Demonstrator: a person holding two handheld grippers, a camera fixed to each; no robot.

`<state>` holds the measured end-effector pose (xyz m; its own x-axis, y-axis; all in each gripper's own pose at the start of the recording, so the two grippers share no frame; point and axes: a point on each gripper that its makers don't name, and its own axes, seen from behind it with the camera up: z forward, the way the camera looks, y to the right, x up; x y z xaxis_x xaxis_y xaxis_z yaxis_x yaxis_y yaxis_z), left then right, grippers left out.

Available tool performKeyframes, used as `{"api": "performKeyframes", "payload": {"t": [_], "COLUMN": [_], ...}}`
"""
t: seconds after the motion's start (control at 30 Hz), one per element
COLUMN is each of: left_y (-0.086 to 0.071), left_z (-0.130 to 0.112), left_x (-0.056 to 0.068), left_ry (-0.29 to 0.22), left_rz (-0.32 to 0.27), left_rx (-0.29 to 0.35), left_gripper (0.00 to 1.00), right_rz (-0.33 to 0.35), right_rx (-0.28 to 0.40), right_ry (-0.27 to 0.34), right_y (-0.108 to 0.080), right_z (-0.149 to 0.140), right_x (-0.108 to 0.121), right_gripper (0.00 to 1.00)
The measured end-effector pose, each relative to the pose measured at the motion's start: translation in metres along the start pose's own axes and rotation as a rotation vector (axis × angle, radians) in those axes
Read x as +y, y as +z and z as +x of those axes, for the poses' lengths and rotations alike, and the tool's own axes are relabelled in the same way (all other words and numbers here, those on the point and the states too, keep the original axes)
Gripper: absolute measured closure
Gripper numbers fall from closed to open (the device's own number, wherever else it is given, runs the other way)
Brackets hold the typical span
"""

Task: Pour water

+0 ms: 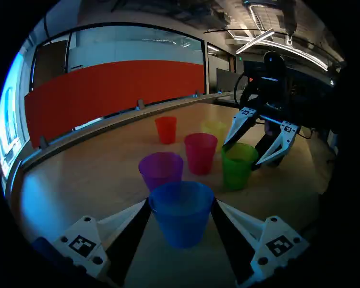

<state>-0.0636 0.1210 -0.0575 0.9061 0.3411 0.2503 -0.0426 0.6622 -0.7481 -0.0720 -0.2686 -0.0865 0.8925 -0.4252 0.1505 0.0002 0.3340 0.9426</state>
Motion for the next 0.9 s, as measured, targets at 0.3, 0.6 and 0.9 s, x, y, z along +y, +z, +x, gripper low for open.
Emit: {"api": "performKeyframes", "payload": {"t": [0.3,0.6,0.9], "left_y": [0.0018,0.001,-0.0009], "left_z": [-0.0049,-0.0069,-0.0087], "left_x": [0.0037,0.0068,0.0075], "left_ry": [0.021,0.048,0.062], "left_rz": [-0.008,-0.008,-0.003], "left_rx": [-0.031,-0.053,-0.069], "left_gripper": [0.13,0.13,0.12], "right_rz": [0.001,-0.002,-0.004], "right_rx": [0.002,0.001,0.001], "right_ry": [-0.002,0.0,0.001], "right_y": [-0.0002,-0.0011,-0.0023], "right_z": [-0.0013,-0.0011,-0.002], "right_x": [-0.0006,-0.0009,-0.001], "right_gripper": [0.05,0.05,0.04]}}
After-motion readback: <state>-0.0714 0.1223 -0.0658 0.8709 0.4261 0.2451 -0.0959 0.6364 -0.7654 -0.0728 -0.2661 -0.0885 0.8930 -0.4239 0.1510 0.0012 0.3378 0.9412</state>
